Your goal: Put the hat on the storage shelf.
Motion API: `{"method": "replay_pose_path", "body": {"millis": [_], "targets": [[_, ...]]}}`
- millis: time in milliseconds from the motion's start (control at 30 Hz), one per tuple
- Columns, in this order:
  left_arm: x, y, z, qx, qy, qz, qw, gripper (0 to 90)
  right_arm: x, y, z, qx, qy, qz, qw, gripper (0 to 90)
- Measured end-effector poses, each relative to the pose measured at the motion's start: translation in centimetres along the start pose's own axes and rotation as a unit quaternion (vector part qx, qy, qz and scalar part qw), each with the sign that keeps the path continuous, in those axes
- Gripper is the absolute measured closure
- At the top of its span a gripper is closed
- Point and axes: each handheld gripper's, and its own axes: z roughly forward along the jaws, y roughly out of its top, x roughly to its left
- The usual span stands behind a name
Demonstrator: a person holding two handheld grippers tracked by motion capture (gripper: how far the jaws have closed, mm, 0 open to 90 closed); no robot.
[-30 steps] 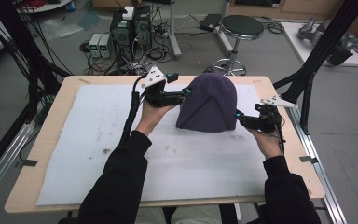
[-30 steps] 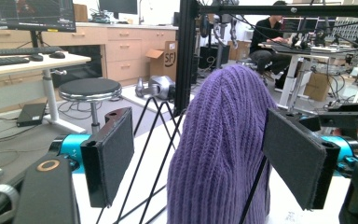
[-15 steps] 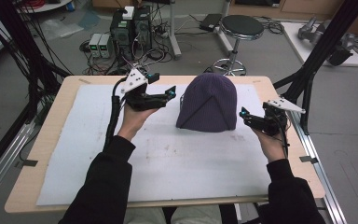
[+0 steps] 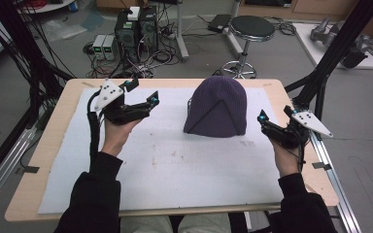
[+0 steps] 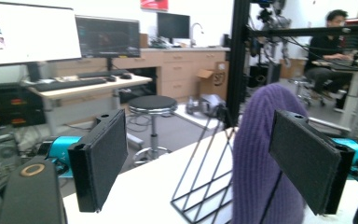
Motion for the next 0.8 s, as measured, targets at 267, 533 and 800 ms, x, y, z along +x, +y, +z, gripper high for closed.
{"method": "replay_pose_path", "body": {"millis": [267, 533, 800], "targets": [[0.8, -1.3, -4.8, -0.035, 0.064, -0.013, 0.9973, 19.3, 0.2, 0.0, -1.1, -0.03, -0.002, -0.012, 0.9995, 11.8], [2.2, -3.1, -8.2, -0.03, 0.107, -0.02, 0.9936, 18.9, 0.2, -1.2, -1.7, -0.042, -0.005, -0.011, 0.9991, 11.7], [2.7, -5.0, -10.4, -0.021, 0.136, -0.024, 0.9903, 18.7, 0.2, -2.7, -2.0, -0.039, -0.01, -0.009, 0.9991, 11.8]]}}
